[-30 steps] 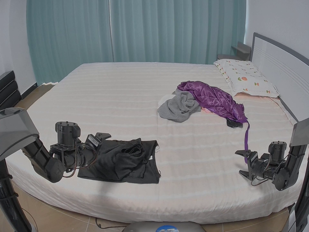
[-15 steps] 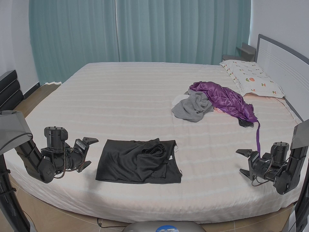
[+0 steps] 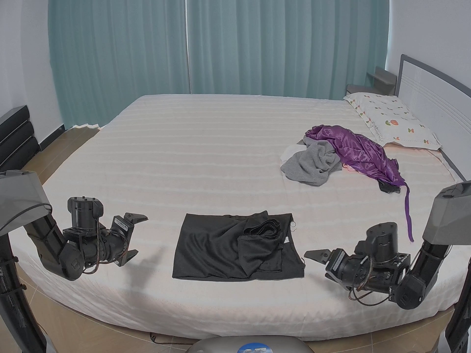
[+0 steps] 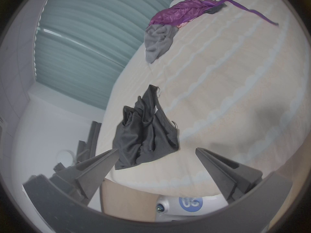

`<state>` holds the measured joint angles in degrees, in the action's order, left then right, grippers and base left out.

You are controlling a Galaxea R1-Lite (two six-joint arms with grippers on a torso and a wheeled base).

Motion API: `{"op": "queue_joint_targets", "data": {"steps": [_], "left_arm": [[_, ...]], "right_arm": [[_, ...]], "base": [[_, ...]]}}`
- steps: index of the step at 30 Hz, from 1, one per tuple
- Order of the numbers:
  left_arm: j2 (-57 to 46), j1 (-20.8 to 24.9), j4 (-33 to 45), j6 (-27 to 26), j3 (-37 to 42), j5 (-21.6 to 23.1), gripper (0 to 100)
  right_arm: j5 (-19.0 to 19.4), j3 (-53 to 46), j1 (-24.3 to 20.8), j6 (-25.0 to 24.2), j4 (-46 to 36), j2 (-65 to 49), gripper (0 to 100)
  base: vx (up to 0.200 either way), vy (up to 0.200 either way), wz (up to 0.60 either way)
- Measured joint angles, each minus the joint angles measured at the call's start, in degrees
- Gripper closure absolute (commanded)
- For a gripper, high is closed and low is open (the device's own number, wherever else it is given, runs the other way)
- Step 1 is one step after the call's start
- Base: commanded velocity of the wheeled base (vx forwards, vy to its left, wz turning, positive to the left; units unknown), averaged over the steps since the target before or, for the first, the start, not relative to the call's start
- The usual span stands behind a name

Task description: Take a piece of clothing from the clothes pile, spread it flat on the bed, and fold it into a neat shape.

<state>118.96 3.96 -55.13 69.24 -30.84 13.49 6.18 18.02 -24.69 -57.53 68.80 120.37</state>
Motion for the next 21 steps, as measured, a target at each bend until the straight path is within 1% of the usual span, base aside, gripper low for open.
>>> {"op": "queue_joint_targets", "data": {"steps": [3,6,9,14,16,18,21], "left_arm": [[0.2,0.2,-0.8,0.4,0.4,0.0,0],[0.3,0.3,-1.6,0.5,1.0,0.1,0],[0.4,0.3,-2.3,0.6,1.5,0.1,0],[0.6,0.4,-2.9,0.6,1.9,0.1,0],[0.6,0.4,-3.0,0.6,2.1,0.1,0],[0.8,0.4,-3.1,0.5,2.2,0.0,0],[0.9,0.5,-3.2,0.4,2.3,0.0,0]], "right_arm": [[-2.8,6.4,-3.2,2.5,-9.5,-0.5,0],[-4.7,13.3,-6.0,6.3,-17.8,-0.8,0],[-6.0,19.7,-7.8,9.5,-25.3,-0.7,0],[-7.2,30.4,-9.9,12.5,-37.2,0.4,0],[-7.8,34.4,-10.5,14.1,-41.0,1.4,0],[-8.6,37.8,-11.0,16.7,-44.3,2.8,0],[-11.0,41.9,-11.6,20.4,-49.2,5.2,0]], "base": [[0.0,0.2,0.0],[0.0,0.2,0.0],[0.0,0.2,0.0],[0.0,0.2,0.0],[0.0,0.0,0.0],[0.0,0.0,0.0],[0.0,0.0,0.0]]}}
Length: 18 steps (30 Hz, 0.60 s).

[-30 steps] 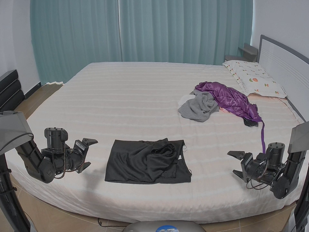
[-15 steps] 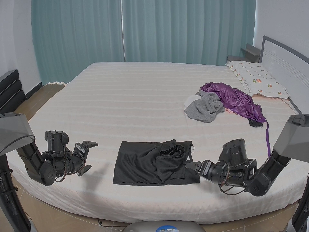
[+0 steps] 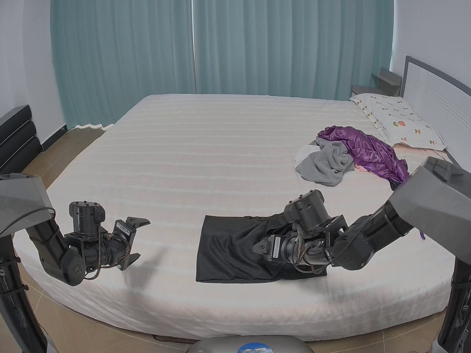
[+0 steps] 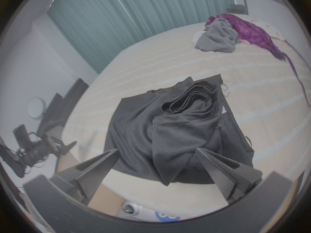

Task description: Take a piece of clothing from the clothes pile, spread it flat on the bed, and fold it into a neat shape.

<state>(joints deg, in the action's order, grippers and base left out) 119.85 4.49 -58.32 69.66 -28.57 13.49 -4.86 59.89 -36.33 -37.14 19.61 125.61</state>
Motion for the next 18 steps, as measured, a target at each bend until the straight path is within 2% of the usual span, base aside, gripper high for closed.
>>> {"op": "queue_joint_targets", "data": {"steps": [4,10,18], "left_arm": [[0.1,0.2,-0.1,-0.1,0.1,0.0,0],[0.3,0.4,-0.2,-0.2,0.1,-0.1,0],[0.4,0.4,-0.2,-0.3,0.1,-0.1,0]], "right_arm": [[-5.0,4.1,0.3,2.2,-5.8,3.0,0],[-10.1,5.1,1.6,5.0,-7.6,5.9,0],[-11.3,-1.0,5.4,4.7,-7.7,3.7,0]], "base": [[0.0,0.0,0.0],[0.0,0.0,0.0],[0.0,0.0,0.0]]}}
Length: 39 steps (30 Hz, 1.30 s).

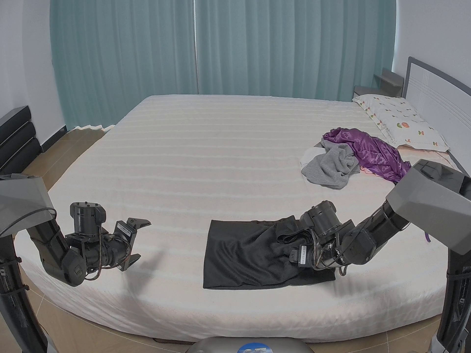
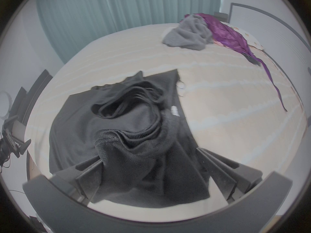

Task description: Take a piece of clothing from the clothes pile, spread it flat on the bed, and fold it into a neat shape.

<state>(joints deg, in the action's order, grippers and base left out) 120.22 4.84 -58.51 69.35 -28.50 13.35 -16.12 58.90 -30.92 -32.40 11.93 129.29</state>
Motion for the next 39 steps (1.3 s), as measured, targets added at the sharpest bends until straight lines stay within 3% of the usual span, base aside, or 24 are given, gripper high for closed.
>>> {"op": "queue_joint_targets", "data": {"steps": [10,20,25,29,39], "left_arm": [[0.0,0.0,0.0,0.0,0.0,0.0,0],[0.0,0.0,0.0,0.0,0.0,0.0,0],[0.0,0.0,0.0,0.0,-0.1,0.0,0],[0.0,0.0,0.0,0.0,-0.1,0.0,0],[0.0,0.0,0.0,0.0,-0.1,0.0,0]], "right_arm": [[3.0,-10.6,4.7,-1.3,4.6,-6.7,0],[10.3,-17.9,10.1,-2.3,7.2,-13.4,0],[16.5,-19.0,12.1,-3.6,7.6,-17.1,0],[19.7,-18.7,12.6,-6.9,7.8,-19.2,0],[20.7,-13.3,10.4,-10.3,11.4,-18.1,0]], "base": [[0.0,0.0,0.0],[0.0,0.0,0.0],[0.0,0.0,0.0],[0.0,0.0,0.0],[0.0,0.0,0.0]]}}
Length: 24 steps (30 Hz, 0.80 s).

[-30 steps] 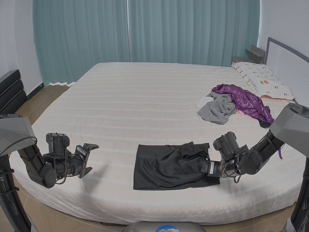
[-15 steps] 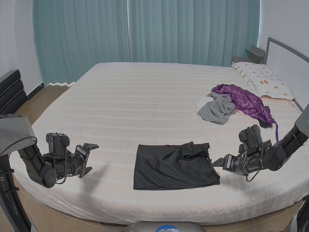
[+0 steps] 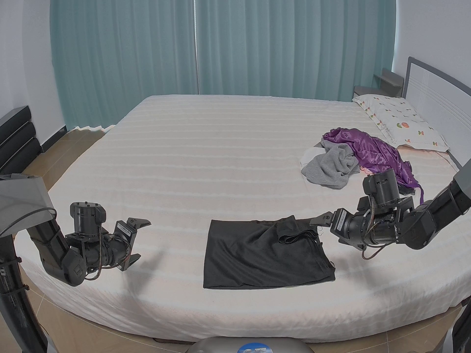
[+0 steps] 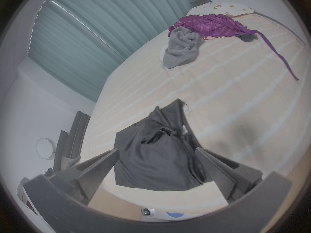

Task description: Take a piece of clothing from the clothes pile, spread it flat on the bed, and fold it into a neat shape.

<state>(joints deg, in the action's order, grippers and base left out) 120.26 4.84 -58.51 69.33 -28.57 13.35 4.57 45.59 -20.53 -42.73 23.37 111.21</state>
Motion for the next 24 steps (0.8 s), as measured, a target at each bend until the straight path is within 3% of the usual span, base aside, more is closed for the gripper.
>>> {"op": "queue_joint_targets", "data": {"steps": [11,24], "left_arm": [[0.1,0.0,0.0,0.0,0.0,0.0,0],[0.5,0.0,-1.3,0.0,0.1,-0.1,0]], "right_arm": [[0.2,10.6,-5.2,-5.2,0.1,7.7,0],[0.2,19.4,-11.0,-8.2,-0.4,16.8,0]], "base": [[0.0,0.0,0.0],[0.0,0.0,0.0]]}}
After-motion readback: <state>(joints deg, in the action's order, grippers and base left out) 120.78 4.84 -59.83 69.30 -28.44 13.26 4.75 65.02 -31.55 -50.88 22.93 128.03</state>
